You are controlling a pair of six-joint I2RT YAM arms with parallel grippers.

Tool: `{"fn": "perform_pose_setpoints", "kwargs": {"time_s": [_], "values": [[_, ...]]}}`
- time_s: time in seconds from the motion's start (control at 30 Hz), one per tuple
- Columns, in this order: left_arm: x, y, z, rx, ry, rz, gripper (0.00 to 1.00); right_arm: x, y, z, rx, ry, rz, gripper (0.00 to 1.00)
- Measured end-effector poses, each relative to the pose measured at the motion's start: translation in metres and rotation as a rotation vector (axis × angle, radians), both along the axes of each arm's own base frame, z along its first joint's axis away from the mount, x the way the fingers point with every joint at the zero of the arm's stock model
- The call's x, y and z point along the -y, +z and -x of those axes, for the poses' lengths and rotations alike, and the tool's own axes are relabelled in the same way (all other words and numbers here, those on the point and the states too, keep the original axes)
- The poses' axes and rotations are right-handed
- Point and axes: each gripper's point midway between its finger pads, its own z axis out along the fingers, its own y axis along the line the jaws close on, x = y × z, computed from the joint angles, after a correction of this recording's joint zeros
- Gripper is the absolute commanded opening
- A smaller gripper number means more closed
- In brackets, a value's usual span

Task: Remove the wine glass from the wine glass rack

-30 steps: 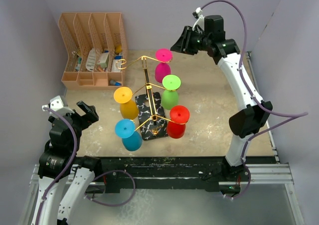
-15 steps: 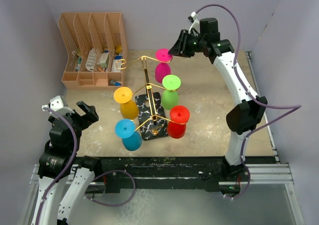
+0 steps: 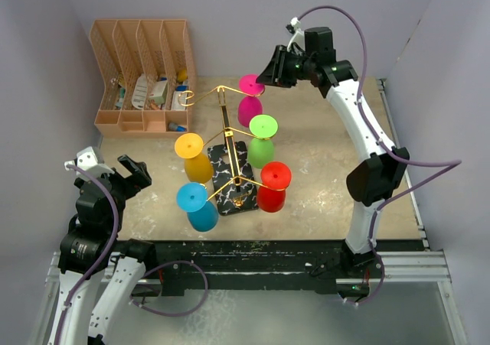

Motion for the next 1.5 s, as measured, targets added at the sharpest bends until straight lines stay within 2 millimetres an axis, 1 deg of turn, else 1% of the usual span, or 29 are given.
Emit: {"fn": "perform_pose_setpoints", "kwargs": {"time_s": [0.2, 0.6, 1.2, 1.3, 1.43, 1.5], "values": [[0.0, 0.0, 0.0, 0.0, 0.0, 0.0, 0.99, -0.002, 0.004, 0.0, 0.015, 0.005, 0.002, 0.35], [0.0, 0.0, 0.0, 0.0, 0.0, 0.0, 0.99, -0.003, 0.004, -0.001, 0.035, 0.0, 0.024, 0.35], [0.0, 0.0, 0.0, 0.0, 0.0, 0.0, 0.99, -0.006, 0.013, -0.002, 0.07, 0.001, 0.024, 0.34], [0.0, 0.0, 0.0, 0.0, 0.0, 0.0, 0.99, -0.009, 0.015, -0.002, 0.082, 0.01, 0.014, 0.33], [0.0, 0.0, 0.0, 0.0, 0.0, 0.0, 0.99, -0.012, 0.017, -0.003, 0.094, 0.015, 0.004, 0.28], [0.0, 0.0, 0.0, -0.001, 0.0, 0.0, 0.99, -0.012, 0.017, -0.004, 0.092, 0.015, 0.002, 0.28]]}}
